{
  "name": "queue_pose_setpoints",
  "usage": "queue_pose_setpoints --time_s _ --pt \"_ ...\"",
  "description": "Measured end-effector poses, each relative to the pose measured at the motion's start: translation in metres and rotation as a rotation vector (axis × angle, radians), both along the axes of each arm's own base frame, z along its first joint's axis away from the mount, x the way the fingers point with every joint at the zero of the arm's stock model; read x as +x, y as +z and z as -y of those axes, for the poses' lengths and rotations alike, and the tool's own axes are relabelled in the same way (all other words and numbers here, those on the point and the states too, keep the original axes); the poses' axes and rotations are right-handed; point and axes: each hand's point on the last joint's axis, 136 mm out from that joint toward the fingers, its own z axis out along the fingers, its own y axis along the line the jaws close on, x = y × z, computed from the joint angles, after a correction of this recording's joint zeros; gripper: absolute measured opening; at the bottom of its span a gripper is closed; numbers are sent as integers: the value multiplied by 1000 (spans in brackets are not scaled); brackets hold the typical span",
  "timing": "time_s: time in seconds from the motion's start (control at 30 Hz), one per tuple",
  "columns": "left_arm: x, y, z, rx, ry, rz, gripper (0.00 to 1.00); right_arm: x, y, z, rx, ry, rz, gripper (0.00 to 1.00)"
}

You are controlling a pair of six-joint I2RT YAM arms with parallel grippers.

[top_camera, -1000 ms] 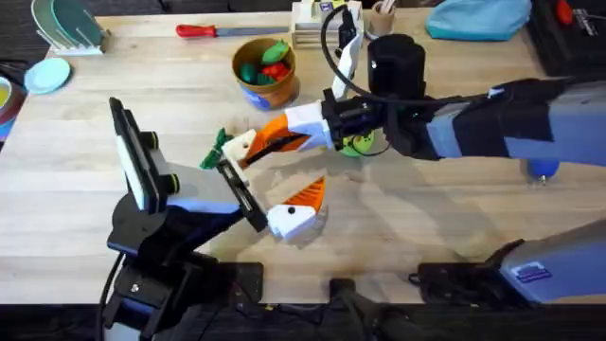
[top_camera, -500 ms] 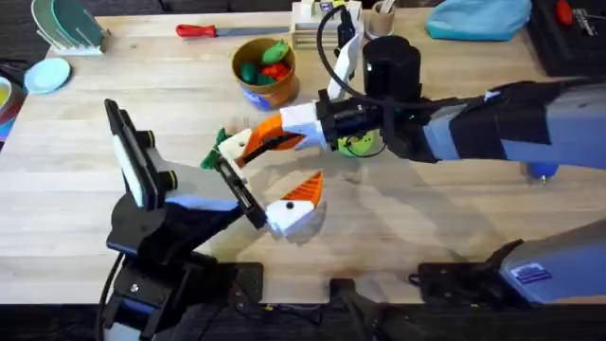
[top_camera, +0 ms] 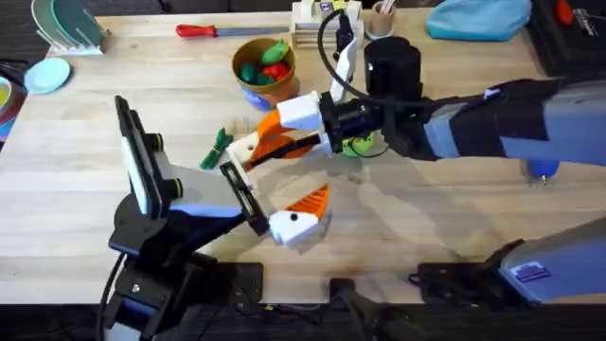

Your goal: Pick up the gripper from the table and insert it into the empty holder that is missing its gripper. Then pick up a screw, insert it into the mounting hole, and use the screwdriver to tighten it. Finally, clean up the table by picking up the vegetable and placing it into the bucket.

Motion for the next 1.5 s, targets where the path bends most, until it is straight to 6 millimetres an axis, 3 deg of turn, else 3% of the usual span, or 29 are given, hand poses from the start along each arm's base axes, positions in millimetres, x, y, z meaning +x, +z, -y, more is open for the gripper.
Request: queue_pose_setpoints --time_s 0.2,0.33,0.43,0.6,0.77,0.97,1.07,1.2,1.5 --pt "-8 0 5 2 -54 4 992 -3 3 4 14 31 -9 759" --pt "-10 0 6 1 -64 3 992 -1 5 6 24 31 2 883" --pt "-10 0 6 1 -66 3 992 4 9 7 42 18 42 898" --pt "-10 0 6 1 -66 3 992 44 23 28 90 -107 174 908" --pt "-10 0 6 1 -66 3 992 97 21 73 47 -310 261 913" --pt "-10 0 6 1 -66 4 992 120 26 114 -107 -460 343 913" --pt "-10 0 6 1 -66 4 992 116 26 125 -226 -484 391 917" --pt "-10 0 6 1 -66 4 992 96 15 140 -452 -468 470 917" --pt "-10 0 6 1 -66 4 992 37 -37 149 -957 -181 735 920"
